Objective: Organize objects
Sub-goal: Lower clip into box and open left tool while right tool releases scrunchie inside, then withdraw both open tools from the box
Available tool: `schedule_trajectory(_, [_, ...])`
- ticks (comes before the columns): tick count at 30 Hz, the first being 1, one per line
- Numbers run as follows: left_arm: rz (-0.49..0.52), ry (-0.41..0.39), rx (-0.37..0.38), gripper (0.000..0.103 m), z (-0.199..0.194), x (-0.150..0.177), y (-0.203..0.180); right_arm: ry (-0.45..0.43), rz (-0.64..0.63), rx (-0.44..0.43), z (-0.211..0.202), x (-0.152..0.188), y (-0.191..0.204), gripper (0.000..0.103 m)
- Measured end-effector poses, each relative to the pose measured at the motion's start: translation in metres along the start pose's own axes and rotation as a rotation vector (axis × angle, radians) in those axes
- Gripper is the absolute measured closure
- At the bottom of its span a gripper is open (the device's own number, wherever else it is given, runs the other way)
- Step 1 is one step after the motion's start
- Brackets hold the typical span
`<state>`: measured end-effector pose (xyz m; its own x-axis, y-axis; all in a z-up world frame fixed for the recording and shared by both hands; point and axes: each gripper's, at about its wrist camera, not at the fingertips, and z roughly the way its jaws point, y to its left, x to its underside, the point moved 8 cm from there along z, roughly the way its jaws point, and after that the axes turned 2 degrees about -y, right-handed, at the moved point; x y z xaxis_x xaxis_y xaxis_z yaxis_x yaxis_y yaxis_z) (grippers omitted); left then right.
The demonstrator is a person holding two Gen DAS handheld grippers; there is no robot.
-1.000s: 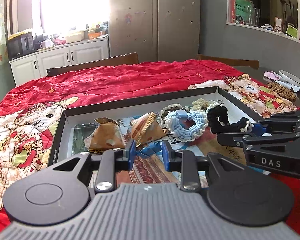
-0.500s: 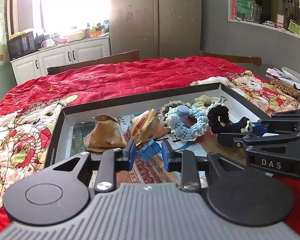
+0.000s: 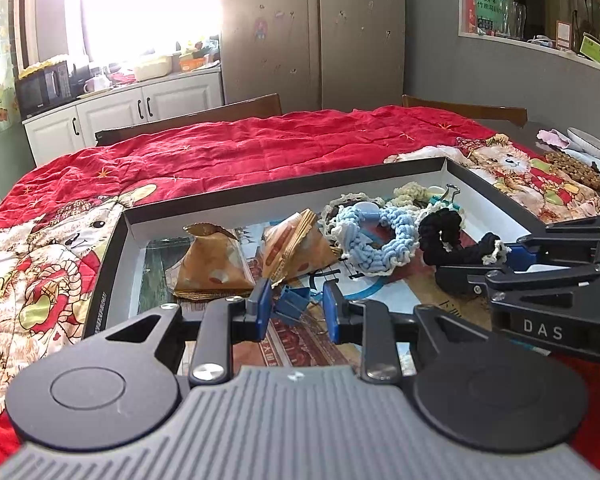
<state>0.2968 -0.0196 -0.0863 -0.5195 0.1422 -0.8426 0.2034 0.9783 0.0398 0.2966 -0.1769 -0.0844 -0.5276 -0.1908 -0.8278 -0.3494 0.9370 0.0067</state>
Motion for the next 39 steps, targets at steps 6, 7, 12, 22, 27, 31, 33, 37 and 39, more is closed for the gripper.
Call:
schedule_trajectory(6, [0.011,-0.003,-0.008,0.071,0.001,0.001,0.000,0.001,-0.007,0.003,0.001,0.000,0.001,0.079])
schedule_trajectory(7, [0.013,-0.004,-0.009,0.071,0.001,0.001,0.000,0.001,-0.008,0.003,0.001,0.000,0.001,0.079])
schedule_trajectory(12, [0.016,-0.005,-0.013,0.066,0.000,0.001,-0.001,0.001,-0.013,0.009,0.001,0.000,0.001,0.076])
schedule_trajectory(22, [0.023,-0.021,-0.017,0.050,-0.004,-0.001,-0.001,-0.006,-0.010,0.021,-0.002,-0.001,-0.001,0.060])
schedule_trajectory(27, [0.035,-0.029,-0.016,0.041,-0.007,-0.002,-0.004,-0.014,-0.018,0.022,-0.006,-0.002,0.001,0.056])
schedule_trajectory(31, [0.043,-0.041,-0.019,0.033,-0.012,-0.004,-0.005,-0.026,-0.019,0.018,-0.011,-0.005,0.002,0.053])
schedule_trajectory(33, [0.049,-0.047,-0.025,0.031,-0.015,-0.005,-0.006,-0.030,-0.019,0.019,-0.013,-0.006,0.002,0.053])
schedule_trajectory(37, [0.050,-0.054,-0.029,0.029,-0.020,-0.006,-0.006,-0.038,-0.015,0.020,-0.018,-0.008,0.002,0.052])
schedule_trajectory(39, [0.047,-0.056,-0.028,0.028,-0.023,-0.007,-0.006,-0.043,-0.013,0.018,-0.021,-0.010,0.002,0.052])
